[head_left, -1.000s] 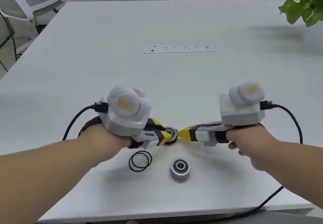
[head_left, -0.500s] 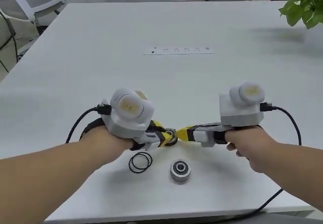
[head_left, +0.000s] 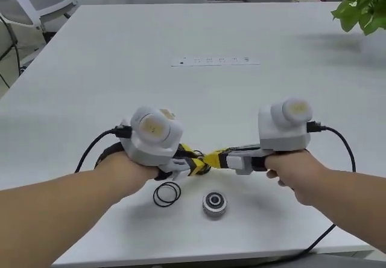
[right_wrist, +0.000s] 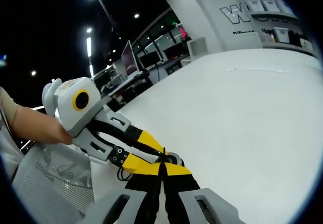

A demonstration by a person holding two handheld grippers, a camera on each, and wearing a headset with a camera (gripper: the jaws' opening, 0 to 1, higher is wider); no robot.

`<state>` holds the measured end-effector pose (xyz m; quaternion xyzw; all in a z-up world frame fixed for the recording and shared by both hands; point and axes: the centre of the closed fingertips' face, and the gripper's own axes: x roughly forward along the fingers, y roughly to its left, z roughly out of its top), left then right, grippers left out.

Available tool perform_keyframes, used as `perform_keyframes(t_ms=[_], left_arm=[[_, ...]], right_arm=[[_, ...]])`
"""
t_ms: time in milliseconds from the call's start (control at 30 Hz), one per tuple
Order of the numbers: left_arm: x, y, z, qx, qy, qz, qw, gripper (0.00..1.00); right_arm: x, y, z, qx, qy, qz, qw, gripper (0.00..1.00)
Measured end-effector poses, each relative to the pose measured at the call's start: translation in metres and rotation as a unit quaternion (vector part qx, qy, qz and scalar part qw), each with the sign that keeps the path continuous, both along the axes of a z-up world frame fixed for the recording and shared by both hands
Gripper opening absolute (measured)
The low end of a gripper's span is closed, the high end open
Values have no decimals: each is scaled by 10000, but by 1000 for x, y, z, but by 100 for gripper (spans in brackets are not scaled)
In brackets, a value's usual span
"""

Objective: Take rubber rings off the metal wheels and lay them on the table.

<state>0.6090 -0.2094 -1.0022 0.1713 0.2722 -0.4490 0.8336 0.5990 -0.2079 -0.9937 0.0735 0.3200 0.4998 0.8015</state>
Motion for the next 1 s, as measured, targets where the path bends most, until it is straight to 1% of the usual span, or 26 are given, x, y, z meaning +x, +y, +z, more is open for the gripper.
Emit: perform_keyframes(t_ms=[100, 133, 233, 300, 333, 400, 433, 533, 667, 800, 833, 867, 900, 1000], left_arm=[[-1, -1, 0, 31, -15, -35, 10000, 14], [-1, -1, 0, 43, -46, -60, 10000, 14], [-2, 1, 1, 55, -48, -68, 10000, 15], [-5, 1, 2, 12, 11, -133, 9999, 20], [-6, 2, 2, 13, 8, -159, 9999, 21], [-8, 4, 4, 62, -52, -251, 9997, 20], [-9, 5, 5, 48, -46, -264, 9996, 21], [-11, 8, 12, -43, -63, -281, 9996, 24], [-15, 13, 20, -80, -135, -358, 9992, 33], [-22, 17, 30, -186, -156, -392, 9989, 36], [-24, 18, 34, -283, -111, -353, 9989, 37], [-24, 19, 35, -314, -97, -338, 9989, 39], [-24, 20, 39, -397, -105, -324, 9986, 40], [-29, 22, 48, -484, -183, -359, 9980, 46]], right_arm=[[-1, -1, -2, -71, -16, 0, 10000, 0], [-2, -1, -1, -66, -6, -8, 10000, 0], [-2, 0, 1, -57, -17, -17, 10000, 0], [-3, 0, 2, -48, -18, -14, 10000, 0], [-3, 1, 3, -42, -15, -11, 10000, 0], [-4, 1, 4, -27, -9, -8, 10000, 0], [-3, 0, 4, -24, -5, -7, 10000, 0], [-2, 0, 5, -3, -6, -17, 10000, 0], [3, -2, 7, 86, 10, -64, 9999, 0], [2, -1, 10, 117, 4, -68, 9999, 0], [1, -1, 12, 132, 2, -64, 9999, 0], [1, 0, 12, 143, 5, -61, 9999, 0], [2, -1, 14, 162, -1, -60, 9999, 0], [2, 0, 18, 219, -7, -47, 9997, 0]])
